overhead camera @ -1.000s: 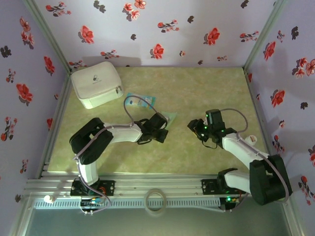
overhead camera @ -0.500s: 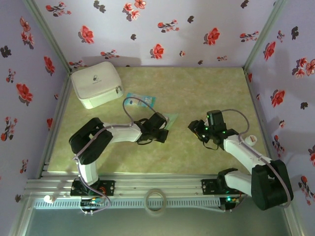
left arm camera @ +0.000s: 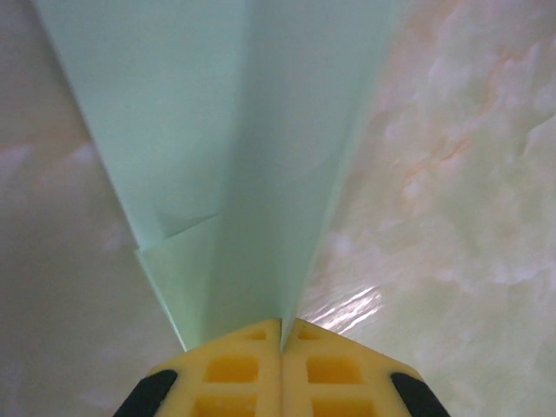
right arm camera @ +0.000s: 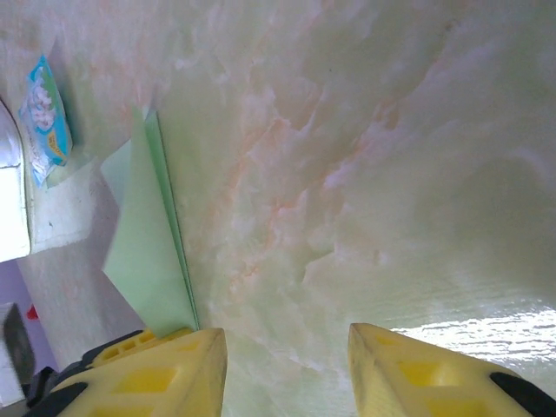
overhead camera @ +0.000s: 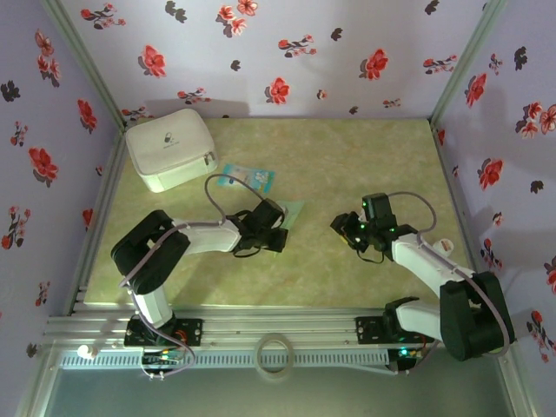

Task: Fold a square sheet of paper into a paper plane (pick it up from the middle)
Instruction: Fold the wing for the fifth time at the center of the table.

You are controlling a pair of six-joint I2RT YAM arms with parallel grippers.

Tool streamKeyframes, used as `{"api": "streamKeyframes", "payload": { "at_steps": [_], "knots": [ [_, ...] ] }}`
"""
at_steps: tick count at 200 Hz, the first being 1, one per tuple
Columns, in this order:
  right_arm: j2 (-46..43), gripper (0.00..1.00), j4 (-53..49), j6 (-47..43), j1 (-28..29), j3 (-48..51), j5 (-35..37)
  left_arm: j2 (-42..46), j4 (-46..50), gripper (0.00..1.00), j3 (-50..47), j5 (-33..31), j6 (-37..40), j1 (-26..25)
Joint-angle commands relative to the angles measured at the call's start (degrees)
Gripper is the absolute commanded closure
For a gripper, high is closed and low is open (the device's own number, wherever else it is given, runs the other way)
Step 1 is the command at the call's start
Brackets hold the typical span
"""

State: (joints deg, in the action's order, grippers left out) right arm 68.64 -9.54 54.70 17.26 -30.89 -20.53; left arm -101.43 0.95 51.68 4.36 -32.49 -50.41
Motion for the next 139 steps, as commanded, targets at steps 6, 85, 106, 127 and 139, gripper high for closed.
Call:
{"api": "streamKeyframes", "payload": {
  "at_steps": [6,85,106,127,139],
  "knots": [
    [3.40,0.60,1.84,-1.87,0.24,-2.49,0.67,0.70,-1.60,1.00,-0.99,1.04,-0.54,0.73],
    [11.55,0.65,9.79,-2.08,0.34,-4.39,-3.73,-3.20,-3.41,1.00,2.48,6.19,-0.40,1.72],
    [11.92,0.65,11.35,-1.08,0.37,-4.26,-4.20,-2.75,-2.49,1.00,2.62,6.58,0.32,1.91],
    [11.87,0.66,13.50,-0.16,0.55,-4.22,-5.47,-1.89,-3.44,1.00,0.97,6.79,-0.49,2.72],
    [11.78,0.66,13.76,-0.09,0.94,-4.62,-5.63,-1.50,-4.06,1.00,0.16,7.32,-0.64,3.06]
  ]
}}
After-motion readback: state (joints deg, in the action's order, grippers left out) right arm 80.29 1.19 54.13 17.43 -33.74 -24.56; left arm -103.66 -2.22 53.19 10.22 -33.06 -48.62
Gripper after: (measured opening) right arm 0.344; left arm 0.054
